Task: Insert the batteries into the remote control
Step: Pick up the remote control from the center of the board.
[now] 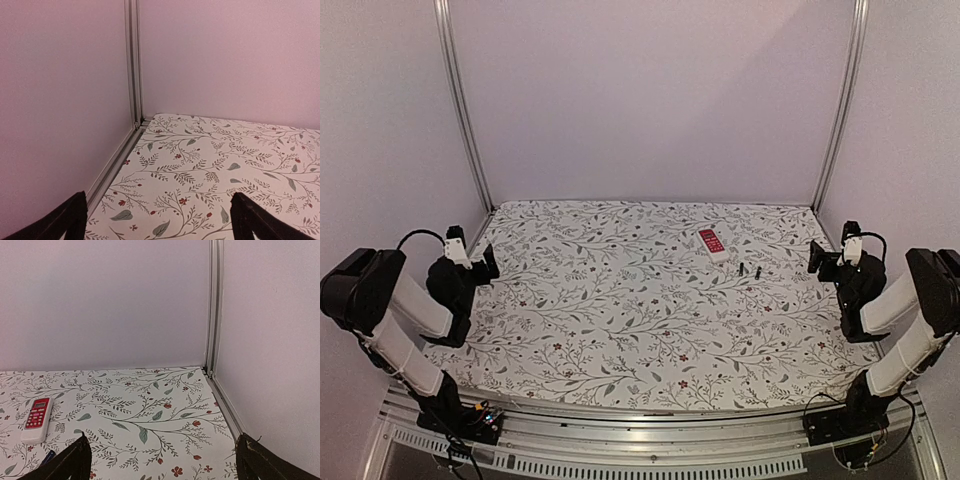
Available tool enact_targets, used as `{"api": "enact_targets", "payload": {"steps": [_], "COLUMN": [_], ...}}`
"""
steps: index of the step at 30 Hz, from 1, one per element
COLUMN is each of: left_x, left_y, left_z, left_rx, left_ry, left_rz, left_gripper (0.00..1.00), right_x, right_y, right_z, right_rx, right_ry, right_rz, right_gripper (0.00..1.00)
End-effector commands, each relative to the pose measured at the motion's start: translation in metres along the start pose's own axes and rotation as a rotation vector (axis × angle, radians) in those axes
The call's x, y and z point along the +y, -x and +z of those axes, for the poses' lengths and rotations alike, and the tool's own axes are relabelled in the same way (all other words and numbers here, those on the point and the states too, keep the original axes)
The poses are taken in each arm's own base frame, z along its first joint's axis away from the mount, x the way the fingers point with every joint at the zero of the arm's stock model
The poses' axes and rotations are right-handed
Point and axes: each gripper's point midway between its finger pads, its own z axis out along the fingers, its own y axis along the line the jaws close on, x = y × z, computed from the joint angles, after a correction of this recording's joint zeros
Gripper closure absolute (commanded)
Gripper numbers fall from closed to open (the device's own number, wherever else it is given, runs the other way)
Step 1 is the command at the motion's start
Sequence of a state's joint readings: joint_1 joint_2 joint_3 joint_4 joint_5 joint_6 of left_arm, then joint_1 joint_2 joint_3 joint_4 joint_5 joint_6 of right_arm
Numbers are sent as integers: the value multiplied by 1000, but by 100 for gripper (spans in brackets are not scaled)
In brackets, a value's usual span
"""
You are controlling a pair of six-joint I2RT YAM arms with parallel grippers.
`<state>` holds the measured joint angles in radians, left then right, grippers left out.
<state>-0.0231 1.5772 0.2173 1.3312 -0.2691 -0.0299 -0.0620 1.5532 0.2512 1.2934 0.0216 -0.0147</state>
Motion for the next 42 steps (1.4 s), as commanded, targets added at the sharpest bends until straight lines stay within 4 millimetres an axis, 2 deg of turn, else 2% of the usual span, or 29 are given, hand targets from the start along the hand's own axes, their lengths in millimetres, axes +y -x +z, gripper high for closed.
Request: {"api": "enact_targets", "payload": {"steps": [1,3,5,6,8,10,12,14,15,17,20,21,23,24,25,27,30,31,33,34,38,42], "left_x": [1,1,1,2,-1,-9,-17,-3,-2,-18,-43,-54,-77,-88,-96,-111,-128,-132,-138,-140,-144,-144], "left_y": [10,11,10,10,10,11,17,26,39,60,103,116,135,140,142,145,144,143,146,150,156,154], "left_z": [2,2,2,2,5,5,14,38,49,60,53,48,36,32,28,23,17,15,11,9,2,1], "left_rx": [-35,-36,-35,-35,-27,-25,-2,101,127,159,123,97,62,60,69,110,185,196,199,196,175,180], "left_ry": [-2,-3,-2,-1,-26,-99,-115,29,47,-22,-100,-163,-280,-324,-355,-419,-499,-515,-540,-555,-593,-598], "left_rz": [-10,-10,-10,-11,-16,1,25,16,9,39,-45,-76,-107,-111,-119,-156,-202,-203,-213,-224,-262,-277], "left_gripper": [0,0,0,0,0,0,0,0,0,0,0,0,2,2,1,1,5,6,8,8,9,9], "right_x": [-3,-3,-3,-3,0,19,34,55,67,90,133,146,173,185,196,215,237,241,246,246,250,260], "right_y": [-2,-3,8,5,25,50,66,76,81,79,74,66,65,48,45,20,-5,-29,-54,-74,-109,-134], "right_z": [1,3,11,15,20,24,28,32,32,38,48,55,64,68,70,78,85,88,95,98,105,107], "right_rx": [10,22,40,89,96,99,137,199,226,289,392,438,490,549,573,651,731,786,854,895,946,988], "right_ry": [-12,-9,-11,-17,-1,106,187,297,352,413,419,409,406,392,383,348,305,291,276,259,236,270], "right_rz": [10,10,9,8,13,69,133,227,263,311,282,254,184,152,120,50,-50,-79,-97,-108,-125,-129], "right_gripper": [1,1,1,1,1,1,1,2,2,1,1,1,1,1,1,1,1,1,1,1,1,2]}}
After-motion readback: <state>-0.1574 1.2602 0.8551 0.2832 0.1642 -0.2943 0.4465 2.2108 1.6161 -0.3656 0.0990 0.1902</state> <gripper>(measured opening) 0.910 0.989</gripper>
